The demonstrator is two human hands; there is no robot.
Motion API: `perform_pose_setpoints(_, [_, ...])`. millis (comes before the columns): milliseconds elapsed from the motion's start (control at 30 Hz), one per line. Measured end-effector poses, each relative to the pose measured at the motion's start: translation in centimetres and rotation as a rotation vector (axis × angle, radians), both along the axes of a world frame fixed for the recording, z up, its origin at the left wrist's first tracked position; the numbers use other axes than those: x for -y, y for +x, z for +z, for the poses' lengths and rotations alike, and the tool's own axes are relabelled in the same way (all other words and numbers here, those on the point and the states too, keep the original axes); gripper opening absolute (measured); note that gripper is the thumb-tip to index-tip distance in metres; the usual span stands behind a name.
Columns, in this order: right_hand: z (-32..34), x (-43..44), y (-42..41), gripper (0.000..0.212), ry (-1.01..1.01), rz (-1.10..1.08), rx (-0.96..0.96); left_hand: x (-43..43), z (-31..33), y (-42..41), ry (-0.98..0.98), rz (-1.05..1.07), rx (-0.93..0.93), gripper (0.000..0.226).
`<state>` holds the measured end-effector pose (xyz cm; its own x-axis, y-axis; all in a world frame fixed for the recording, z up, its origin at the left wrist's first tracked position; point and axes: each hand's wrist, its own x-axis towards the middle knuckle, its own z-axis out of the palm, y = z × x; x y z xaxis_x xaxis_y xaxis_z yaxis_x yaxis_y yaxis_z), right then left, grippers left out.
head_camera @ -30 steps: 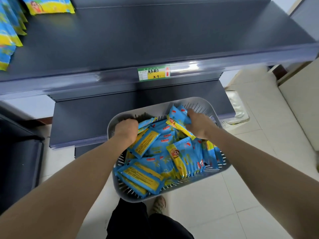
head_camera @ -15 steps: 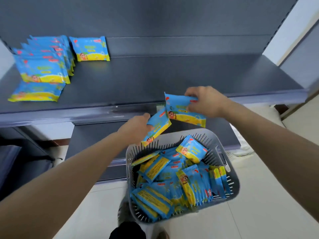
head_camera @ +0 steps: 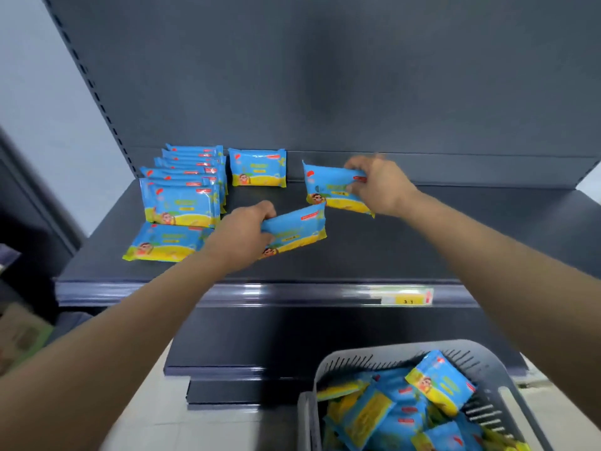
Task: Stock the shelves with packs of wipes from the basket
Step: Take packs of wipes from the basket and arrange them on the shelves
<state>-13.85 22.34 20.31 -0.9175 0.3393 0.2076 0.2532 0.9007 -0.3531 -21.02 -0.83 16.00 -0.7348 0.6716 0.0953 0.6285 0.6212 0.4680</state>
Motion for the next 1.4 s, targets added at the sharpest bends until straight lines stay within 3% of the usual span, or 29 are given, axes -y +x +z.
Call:
perform_pose_setpoints(400, [-5.6,1.7,-17.3,0.03,-0.287,0.127,0.147,0.0,-1.6,-10.6,-0.161,-0.066,-0.222,0.025])
perform_pose_setpoints(567, [-7.4,1.6,-19.7,0.014,-0.493,0.02,0.012,-1.2,-2.7,-13.5,-0.255,-0.097,-0.436,0.027])
perform_pose_setpoints(800, [-8.1,0.6,-21.0,0.014,-0.68,-0.1,-0.122,-3.4,-2.3,-16.5,-0.335,-0.073,-0.52,0.022])
perform_pose_setpoints(900, [-7.9,0.4,-20.9,0.005,-0.658,-0.114,-0.157,-4.7,-2.0,-17.8,-0.393,-0.054,-0.549,0.019])
perform_pose_setpoints(1067, [-6.9,0.3,-19.7,0.021,-0.463,-0.077,-0.194,-6.1,-2.0,-19.7,-0.389,0.012,-0.548,0.018])
perform_pose_setpoints(1400, [-6.4,0.8,-16.5,0.03,-0.288,-0.126,-0.231,-6.9,-2.6,-20.2,-0.36,0.112,-0.6,0.052])
